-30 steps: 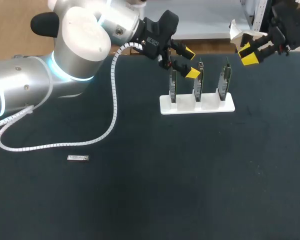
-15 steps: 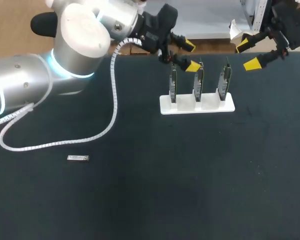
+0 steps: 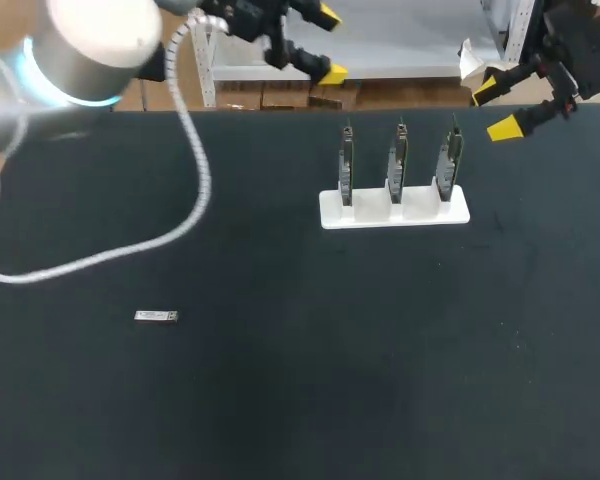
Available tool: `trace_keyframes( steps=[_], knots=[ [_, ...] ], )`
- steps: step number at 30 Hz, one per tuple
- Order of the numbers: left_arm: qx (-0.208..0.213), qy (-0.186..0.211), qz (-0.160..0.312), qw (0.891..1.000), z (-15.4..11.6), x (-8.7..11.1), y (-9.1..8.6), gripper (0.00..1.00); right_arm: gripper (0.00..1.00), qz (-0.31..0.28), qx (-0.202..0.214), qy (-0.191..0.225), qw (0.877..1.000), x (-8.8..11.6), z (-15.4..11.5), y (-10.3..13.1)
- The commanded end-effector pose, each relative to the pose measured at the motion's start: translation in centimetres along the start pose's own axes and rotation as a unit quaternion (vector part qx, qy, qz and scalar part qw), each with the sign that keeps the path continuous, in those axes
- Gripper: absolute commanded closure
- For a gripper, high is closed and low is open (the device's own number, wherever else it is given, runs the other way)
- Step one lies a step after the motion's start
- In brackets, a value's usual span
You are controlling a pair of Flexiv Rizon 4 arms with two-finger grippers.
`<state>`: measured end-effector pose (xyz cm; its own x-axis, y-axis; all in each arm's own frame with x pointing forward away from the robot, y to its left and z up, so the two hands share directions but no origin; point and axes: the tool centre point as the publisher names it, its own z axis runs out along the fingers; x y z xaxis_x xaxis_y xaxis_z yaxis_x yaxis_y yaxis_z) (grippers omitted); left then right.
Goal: Pick up the optical module with the left hand, and insert it into the network port with the right hand.
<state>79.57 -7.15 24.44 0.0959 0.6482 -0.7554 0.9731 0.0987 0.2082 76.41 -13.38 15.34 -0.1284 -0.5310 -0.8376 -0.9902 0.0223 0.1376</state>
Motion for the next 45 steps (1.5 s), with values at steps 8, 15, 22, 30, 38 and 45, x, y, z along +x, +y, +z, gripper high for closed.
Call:
trace_keyframes(
  steps=[8,15,22,30,38,45],
  knots=[
    [-0.105,0.171,0.018,0.979,-15.7,4.7,-6.5,0.0,0.0,0.0,-0.001,0.0,1.0,0.0,0.0,-0.2],
    [-0.055,0.213,-0.002,0.976,-19.4,9.1,-8.7,0.0,0.0,0.0,-0.001,0.0,1.0,0.0,0.0,-0.2],
    [-0.071,0.134,0.03,0.988,-20.3,10.1,-8.8,0.0,0.0,0.0,-0.001,0.0,1.0,0.0,0.0,-0.2],
    [-0.071,0.134,0.03,0.988,-20.3,10.1,-8.8,0.0,0.0,0.0,-0.001,0.0,1.0,0.0,0.0,-0.2],
    [-0.071,0.134,0.03,0.988,-20.3,10.1,-8.8,0.0,0.0,0.0,-0.001,0.0,1.0,0.0,0.0,-0.2],
    [-0.039,0.228,0.057,0.971,-19.3,13.0,-10.8,0.0,0.0,0.0,-0.001,0.0,1.0,0.0,0.0,-0.2]
  ],
)
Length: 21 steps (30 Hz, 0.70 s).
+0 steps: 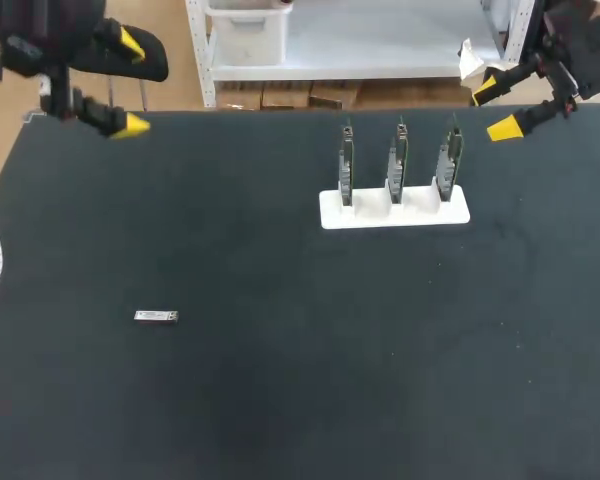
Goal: Pick up the optical module with the left hand, and insert it into the network port with the right hand.
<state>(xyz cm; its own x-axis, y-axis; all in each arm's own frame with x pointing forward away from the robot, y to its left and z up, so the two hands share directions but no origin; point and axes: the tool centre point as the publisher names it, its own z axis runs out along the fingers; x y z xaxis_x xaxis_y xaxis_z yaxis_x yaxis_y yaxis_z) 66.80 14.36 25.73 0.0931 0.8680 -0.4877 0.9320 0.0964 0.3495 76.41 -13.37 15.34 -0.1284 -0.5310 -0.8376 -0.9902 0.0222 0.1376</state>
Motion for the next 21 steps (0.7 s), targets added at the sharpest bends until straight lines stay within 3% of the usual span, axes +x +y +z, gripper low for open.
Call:
trace_keyframes(
  steps=[1,7,10,17,21],
  knots=[
    [0.015,0.091,0.02,0.995,0.9,1.9,-1.6,0.0,0.0,0.0,-0.001,0.0,1.0,0.0,0.0,-0.2],
    [0.032,0.175,0.018,0.984,1.2,7.0,-5.6,0.0,0.0,0.0,-0.001,0.0,1.0,0.0,0.0,-0.2],
    [0.055,0.193,0.006,0.98,1.4,8.7,-7.4,0.0,0.0,0.0,-0.001,0.0,1.0,0.0,0.0,-0.2],
    [0.098,0.219,-0.013,0.971,2.5,10.1,-10.6,0.0,0.0,0.0,-0.001,0.0,1.0,0.0,0.0,-0.2],
    [0.11,0.241,0.003,0.964,3.6,10.8,-11.9,0.0,0.0,0.0,-0.001,0.0,1.0,0.0,0.0,-0.2]
  ],
)
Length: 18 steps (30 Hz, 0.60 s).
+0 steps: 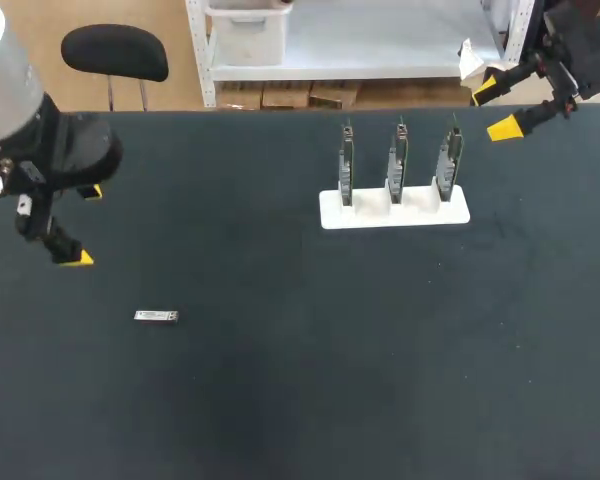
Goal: Pick up the optical module with the left hand, and insert it into the network port with the right hand.
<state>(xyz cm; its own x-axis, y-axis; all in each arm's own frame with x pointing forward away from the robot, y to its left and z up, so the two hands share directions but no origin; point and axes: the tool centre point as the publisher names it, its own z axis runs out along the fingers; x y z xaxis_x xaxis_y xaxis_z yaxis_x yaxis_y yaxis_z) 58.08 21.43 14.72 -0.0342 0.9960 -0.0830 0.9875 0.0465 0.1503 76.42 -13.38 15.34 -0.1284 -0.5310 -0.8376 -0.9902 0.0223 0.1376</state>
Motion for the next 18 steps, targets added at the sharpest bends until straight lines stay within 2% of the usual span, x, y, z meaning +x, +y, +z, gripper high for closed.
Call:
trace_keyframes(
  steps=[1,2,8,16,18],
  knots=[
    [0.0,0.026,0.016,1.0,1.7,-0.4,-0.6,0.0,0.0,0.0,-0.001,0.0,1.0,0.0,0.0,-0.2],
    [0.003,0.038,0.022,0.999,2.1,-0.4,-0.9,0.0,0.0,0.0,-0.001,0.0,1.0,0.0,0.0,-0.2],
    [0.009,0.042,0.029,0.999,4.1,-0.5,-2.7,0.0,0.0,0.0,-0.001,0.0,1.0,0.0,0.0,-0.2],
    [0.005,0.032,0.005,0.999,6.2,-0.9,-4.2,0.0,0.0,0.0,-0.001,0.0,1.0,0.0,0.0,-0.2],
    [-0.006,0.042,0.022,0.999,6.8,-1.3,-4.6,0.0,0.0,0.0,-0.001,0.0,1.0,0.0,0.0,-0.2]
  ],
)
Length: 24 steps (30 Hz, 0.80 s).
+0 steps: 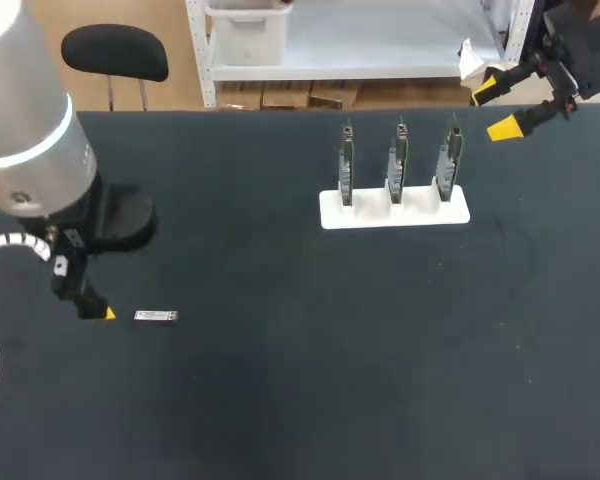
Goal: Pick up the optical module with the left hand, and insert it into the network port with the right hand.
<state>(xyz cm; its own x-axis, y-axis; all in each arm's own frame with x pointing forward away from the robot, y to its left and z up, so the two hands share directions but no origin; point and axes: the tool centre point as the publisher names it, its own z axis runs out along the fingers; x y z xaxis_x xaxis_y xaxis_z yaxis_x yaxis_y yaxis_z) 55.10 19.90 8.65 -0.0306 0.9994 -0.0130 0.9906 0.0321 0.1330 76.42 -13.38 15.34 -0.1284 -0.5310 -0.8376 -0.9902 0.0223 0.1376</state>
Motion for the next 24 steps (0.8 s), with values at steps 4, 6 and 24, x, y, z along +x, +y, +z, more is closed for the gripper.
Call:
trace_keyframes(
  steps=[4,6,24],
  knots=[
    [-0.008,-0.004,0.017,1.0,2.4,-0.9,-1.0,0.0,0.0,0.0,-0.001,0.0,1.0,0.0,0.0,-0.2],
    [-0.004,-0.006,0.019,1.0,3.0,-1.1,-1.0,0.0,0.0,0.0,-0.001,0.0,1.0,0.0,0.0,-0.2],
    [0.018,0.002,0.014,1.0,6.0,-1.0,0.4,0.0,0.0,0.0,-0.001,0.0,1.0,0.0,0.0,-0.2]
  ],
)
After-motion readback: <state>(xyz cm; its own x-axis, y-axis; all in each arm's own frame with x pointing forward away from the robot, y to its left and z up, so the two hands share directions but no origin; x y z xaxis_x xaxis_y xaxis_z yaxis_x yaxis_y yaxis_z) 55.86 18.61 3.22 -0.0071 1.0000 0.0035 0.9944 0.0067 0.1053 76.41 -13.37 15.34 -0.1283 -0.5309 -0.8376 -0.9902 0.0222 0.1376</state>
